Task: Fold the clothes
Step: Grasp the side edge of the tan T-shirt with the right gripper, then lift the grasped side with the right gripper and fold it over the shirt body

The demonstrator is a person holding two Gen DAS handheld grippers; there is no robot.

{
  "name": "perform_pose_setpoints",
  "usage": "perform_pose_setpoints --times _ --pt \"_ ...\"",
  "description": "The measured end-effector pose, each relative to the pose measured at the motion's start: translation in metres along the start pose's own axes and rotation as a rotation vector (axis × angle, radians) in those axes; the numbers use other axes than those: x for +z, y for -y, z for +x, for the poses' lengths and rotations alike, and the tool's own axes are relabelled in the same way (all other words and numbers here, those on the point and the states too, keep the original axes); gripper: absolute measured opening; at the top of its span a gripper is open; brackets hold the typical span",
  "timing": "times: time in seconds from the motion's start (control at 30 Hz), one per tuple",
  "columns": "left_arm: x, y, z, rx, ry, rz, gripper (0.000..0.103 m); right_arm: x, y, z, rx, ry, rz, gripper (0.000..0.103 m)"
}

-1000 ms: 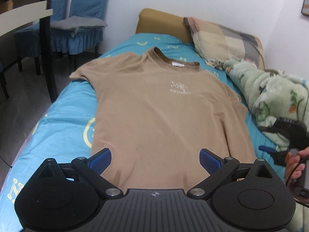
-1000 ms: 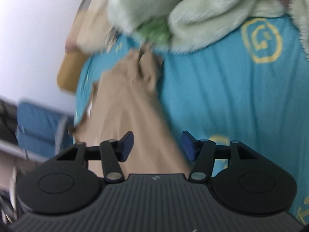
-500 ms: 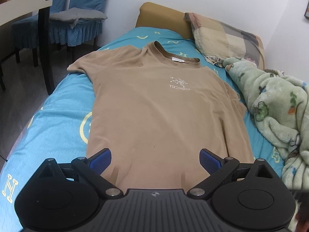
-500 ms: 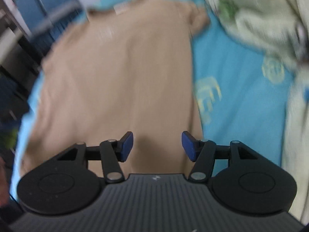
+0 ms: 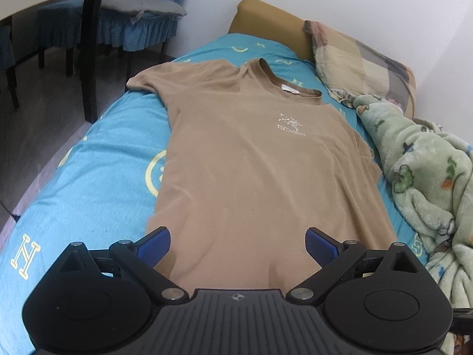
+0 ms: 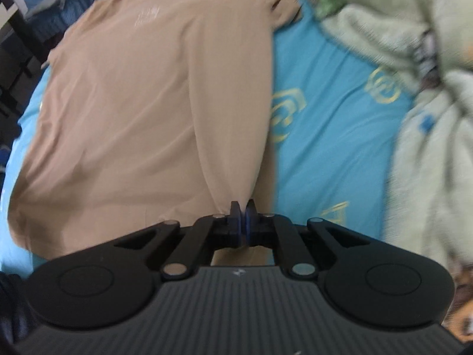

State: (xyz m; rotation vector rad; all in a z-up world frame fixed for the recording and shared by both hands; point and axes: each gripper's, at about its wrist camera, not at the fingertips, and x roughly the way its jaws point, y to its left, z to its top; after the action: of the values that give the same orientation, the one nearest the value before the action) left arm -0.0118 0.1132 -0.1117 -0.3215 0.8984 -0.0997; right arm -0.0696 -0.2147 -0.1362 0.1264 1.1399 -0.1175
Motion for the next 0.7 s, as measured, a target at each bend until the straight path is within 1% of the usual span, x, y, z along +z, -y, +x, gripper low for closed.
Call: perform_pose_setpoints --times 0.07,0.13,0.3,0.33,0.43,0.47,0.5,0.53,0.57,0.6,0.63,0.7 --pt "0.000 -0.001 0.004 0.009 -0.019 -0.008 0.099 -0.002 0.009 -0.008 -0.013 0.006 0.008 0.006" --pt "-0.001 -0.002 0.007 0.021 -0.038 -0.017 0.099 -0.001 0.016 -0.005 -0.026 0.001 0.005 0.006" --pt "-0.002 -0.003 0.006 0.035 -0.031 -0.031 0.098 -0.004 0.018 0.002 -0.062 -0.029 -0.006 0.006" --pt "-0.002 -0.003 0.005 0.037 -0.030 -0.034 0.098 -0.005 0.018 0.003 -0.067 -0.035 -0.004 0.008" --pt "-0.003 -0.003 0.004 0.045 -0.025 -0.042 0.098 -0.003 0.026 0.003 -0.023 -0.012 0.055 0.010" --pt "-0.003 -0.003 0.003 0.047 -0.023 -0.045 0.098 -0.002 0.030 0.002 0.009 0.010 0.082 0.014" --pt "-0.003 -0.003 0.002 0.049 -0.018 -0.045 0.098 0.000 0.034 0.002 0.041 0.040 0.114 0.024" --pt "-0.003 -0.001 0.001 0.052 -0.012 -0.044 0.098 0.002 0.038 0.002 0.074 0.071 0.147 0.051" --pt "-0.003 0.000 -0.001 0.054 -0.005 -0.042 0.098 0.004 0.044 0.003 0.104 0.116 0.199 0.075" --pt "-0.003 0.001 -0.003 0.053 0.003 -0.037 0.098 0.007 0.050 0.005 0.135 0.164 0.255 0.080" --pt "-0.003 0.003 -0.004 0.052 0.013 -0.028 0.098 0.013 0.055 0.011 0.170 0.191 0.314 0.078" --pt "-0.002 0.008 -0.007 0.052 0.030 -0.006 0.098 0.027 0.067 0.025 0.253 0.221 0.454 0.079"
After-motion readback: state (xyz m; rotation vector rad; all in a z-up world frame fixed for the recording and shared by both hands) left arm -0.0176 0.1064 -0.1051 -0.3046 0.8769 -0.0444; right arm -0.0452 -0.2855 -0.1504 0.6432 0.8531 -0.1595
